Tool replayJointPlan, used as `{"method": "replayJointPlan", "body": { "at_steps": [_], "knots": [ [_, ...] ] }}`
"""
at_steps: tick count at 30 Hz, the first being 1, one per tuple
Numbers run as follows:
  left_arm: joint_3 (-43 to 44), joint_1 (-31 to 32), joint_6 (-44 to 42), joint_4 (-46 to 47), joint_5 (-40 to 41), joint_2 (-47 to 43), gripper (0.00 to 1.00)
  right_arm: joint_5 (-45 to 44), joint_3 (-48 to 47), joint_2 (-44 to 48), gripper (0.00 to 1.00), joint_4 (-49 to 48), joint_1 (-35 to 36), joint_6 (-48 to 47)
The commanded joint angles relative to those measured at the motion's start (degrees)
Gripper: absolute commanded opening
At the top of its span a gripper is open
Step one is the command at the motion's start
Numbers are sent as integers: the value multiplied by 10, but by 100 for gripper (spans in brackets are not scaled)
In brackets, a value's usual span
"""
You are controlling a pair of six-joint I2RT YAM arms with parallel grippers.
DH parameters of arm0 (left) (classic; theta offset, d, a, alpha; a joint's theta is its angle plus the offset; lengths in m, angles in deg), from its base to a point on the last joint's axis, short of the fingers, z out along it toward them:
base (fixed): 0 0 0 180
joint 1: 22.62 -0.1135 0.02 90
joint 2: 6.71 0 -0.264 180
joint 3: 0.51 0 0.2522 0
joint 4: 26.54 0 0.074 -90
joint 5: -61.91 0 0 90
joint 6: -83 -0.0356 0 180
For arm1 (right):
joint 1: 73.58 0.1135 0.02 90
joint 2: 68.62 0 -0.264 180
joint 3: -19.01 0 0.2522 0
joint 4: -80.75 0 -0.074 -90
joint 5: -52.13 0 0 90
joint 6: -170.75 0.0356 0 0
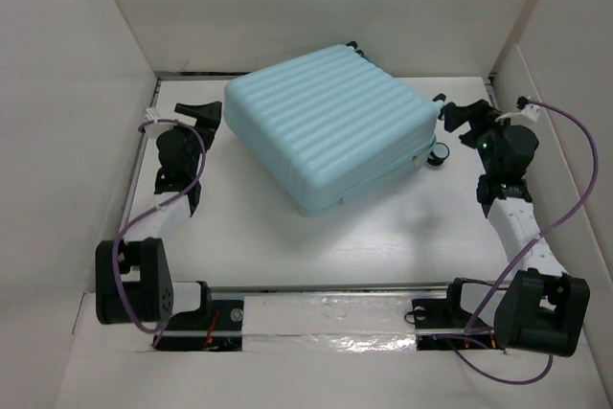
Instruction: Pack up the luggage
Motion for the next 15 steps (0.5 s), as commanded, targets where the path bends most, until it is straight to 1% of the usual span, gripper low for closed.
{"method": "replayJointPlan", "body": {
  "at_steps": [1, 2, 3, 4, 6, 7, 8, 10, 11, 12, 13, 15],
  "knots": [
    [75, -21, 23, 13, -93, 54, 88, 56, -56, -41, 100, -58, -34, 48],
    [73, -28, 47, 31, -99, 78, 89, 80, -63, -64, 100, -76, -62, 72],
    [72, -28, 60, 47, -110, 89, 90, 153, -72, -90, 100, -115, -77, 96],
    [74, -33, 67, 59, -110, 101, 91, 195, -82, -142, 100, -147, -90, 129],
    [104, -33, 65, 49, -112, 135, 93, 232, -85, -186, 100, -225, -117, 183],
    [118, -33, 60, 36, -112, 147, 97, 240, -87, -225, 100, -247, -123, 225],
    [147, -39, 57, 25, -115, 173, 99, 246, -97, -244, 100, -261, -129, 239],
    [169, -39, 51, 24, -126, 197, 99, 281, -115, -283, 100, -291, -134, 257],
    [194, -39, 49, 19, -132, 224, 99, 298, -135, -321, 100, -302, -134, 277],
    [205, -45, 44, 17, -148, 236, 99, 314, -142, -338, 100, -315, -129, 290],
    [214, -45, 45, 23, -154, 247, 99, 325, -146, -355, 100, -366, -122, 324],
    [217, -45, 52, 47, -172, 273, 99, 355, -152, -402, 100, -423, -115, 364]
  ]
}}
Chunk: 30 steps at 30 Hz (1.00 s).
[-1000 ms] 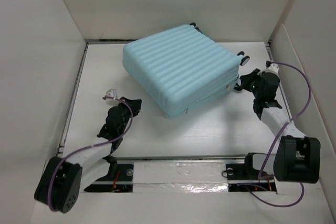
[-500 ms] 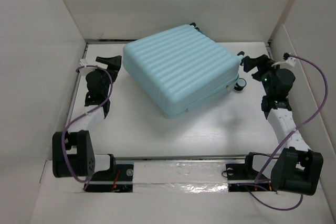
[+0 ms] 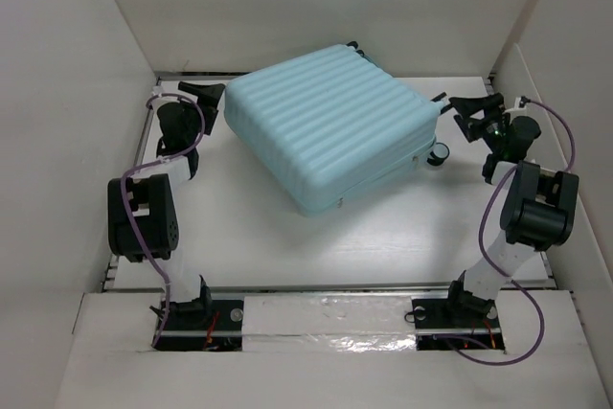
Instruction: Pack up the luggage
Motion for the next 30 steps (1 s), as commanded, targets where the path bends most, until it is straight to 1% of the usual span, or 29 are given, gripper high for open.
{"method": "replayJointPlan", "body": {
  "at_steps": [1, 2, 3, 4, 5, 6, 7, 8, 12, 15, 18, 26, 30],
  "knots": [
    [19, 1, 13, 74, -55, 32, 99, 100, -41, -43, 100, -215, 21, 130],
    [19, 6, 16, 83, -60, 36, 99, 108, -47, -59, 100, -249, 30, 158],
    [19, 6, 18, 88, -61, 39, 99, 116, -55, -98, 100, -341, 30, 189],
    [18, 11, 18, 96, -58, 41, 99, 119, -58, -119, 100, -396, 40, 228],
    [18, 18, 14, 98, -56, 44, 99, 120, -65, -139, 100, -449, 47, 306],
    [18, 18, 14, 100, -53, 46, 99, 120, -74, -160, 100, -494, 53, 340],
    [19, 23, 13, 105, -54, 48, 99, 120, -98, -196, 100, -565, 53, 394],
    [21, 23, 13, 109, -58, 53, 99, 124, -109, -206, 100, -567, 68, 406],
    [26, 34, 21, 133, -70, 61, 99, 130, -134, -193, 100, -566, 81, 387],
    [38, 40, 17, 139, -79, 55, 99, 131, -152, -162, 100, -556, 86, 367],
    [52, 46, 14, 137, -79, 43, 99, 143, -170, -124, 100, -519, 86, 348],
    [76, 62, 8, 136, -83, 17, 99, 154, -159, -31, 100, -496, 69, 315],
    [90, 67, 13, 135, -89, 21, 99, 156, -151, 13, 100, -448, 56, 271]
  ]
}}
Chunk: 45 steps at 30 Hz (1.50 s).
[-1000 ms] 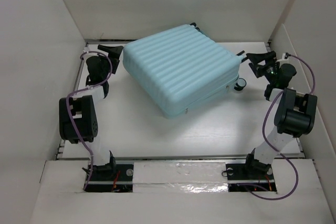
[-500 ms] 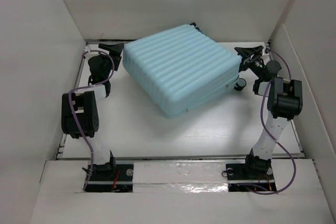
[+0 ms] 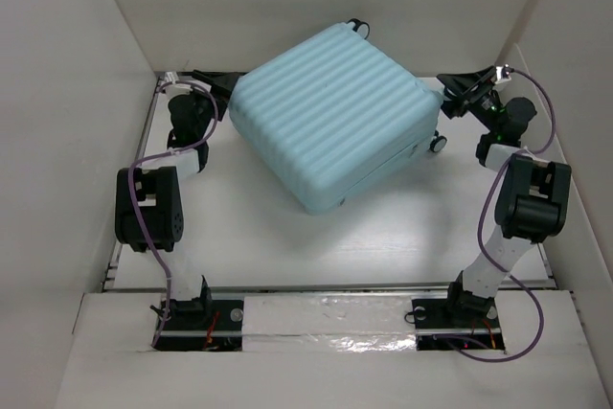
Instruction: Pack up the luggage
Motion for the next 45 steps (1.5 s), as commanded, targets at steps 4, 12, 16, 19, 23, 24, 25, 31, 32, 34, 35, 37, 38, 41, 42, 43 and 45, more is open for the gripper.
{"method": "replayJointPlan", "body": {
  "at_steps": [4, 12, 16, 19, 23, 24, 25, 31, 32, 34, 35, 37, 38, 41, 42, 43, 45],
  "knots": [
    [44, 34, 20, 59, -57, -32, 99, 12, -21, 96, 100, -256, -7, -55],
    [89, 58, 10, 69, -66, -32, 99, 19, -5, 127, 100, -303, -24, -56],
    [115, 71, -8, 70, -56, -19, 99, 1, 18, 173, 100, -117, -36, -180],
    [136, 71, -11, 59, -59, 8, 99, -29, 19, 182, 100, 45, -36, -307],
    [182, 71, -42, 12, -62, 57, 99, -45, 14, 149, 100, 81, -36, -344],
    [187, 71, -53, 7, -64, 63, 99, -45, 10, 140, 100, 76, -31, -340],
    [189, 71, -53, -1, -65, 65, 99, -41, 3, 131, 100, 82, -31, -338],
    [216, 45, -92, -62, -45, 67, 99, -45, -52, 83, 100, 137, -26, -357],
    [222, 39, -101, -75, -39, 68, 99, -47, -54, 83, 100, 146, -26, -369],
    [230, 39, -118, -102, -18, 68, 99, -54, -48, 94, 100, 169, -26, -383],
    [232, 33, -130, -111, -12, 71, 99, -70, -45, 100, 100, 183, -33, -399],
    [242, 28, -144, -149, 11, 77, 99, -95, -29, 131, 100, 224, -42, -415],
    [252, 22, -155, -166, 22, 85, 98, -130, -22, 142, 100, 240, -50, -433],
    [249, 7, -156, -188, 37, 97, 98, -216, -12, 190, 100, 329, -59, -481],
    [241, -5, -149, -189, 38, 99, 97, -233, -9, 198, 100, 346, -64, -490],
    [235, -10, -145, -187, 37, 100, 96, -258, -7, 213, 100, 372, -64, -497],
    [224, -16, -142, -184, 38, 101, 95, -277, 11, 229, 100, 380, -64, -505]
  ]
}}
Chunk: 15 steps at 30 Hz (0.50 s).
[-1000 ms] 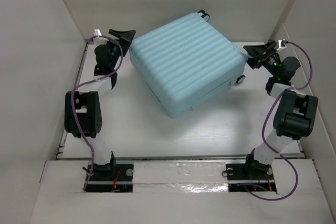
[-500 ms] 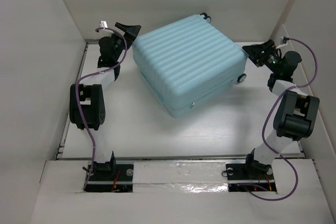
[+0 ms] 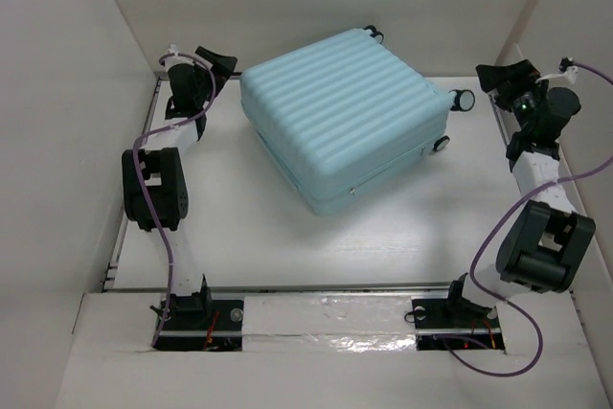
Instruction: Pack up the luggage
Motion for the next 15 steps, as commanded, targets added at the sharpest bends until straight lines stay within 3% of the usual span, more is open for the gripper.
{"method": "replayJointPlan", "body": {
  "at_steps": [1, 3, 4, 5, 6, 8, 9, 15],
  "knots": [
    [-8, -24, -9, -4, 17, -2, 93, -85, 21, 48, 100, 27, -3, -49],
    [-1, -24, -16, -13, 16, 9, 84, -123, 68, 80, 74, 27, -3, -50],
    [3, -24, -22, -21, 12, 13, 82, -140, 87, 90, 56, 25, -3, -50],
    [7, -24, -25, -22, 10, 23, 67, -171, 106, 99, 21, 24, -3, -50],
    [13, -24, -27, -23, 6, 29, 60, -182, 136, 109, 11, 24, -8, -52],
    [24, -24, -28, -26, -9, 49, 48, -193, 154, 105, 0, 23, -8, -67],
    [44, -24, -28, -29, -22, 59, 46, -185, 158, 81, 0, 22, -8, -71],
    [143, -7, -60, -85, -46, 129, 47, -121, 107, -15, 0, 38, 7, -93]
  ]
}}
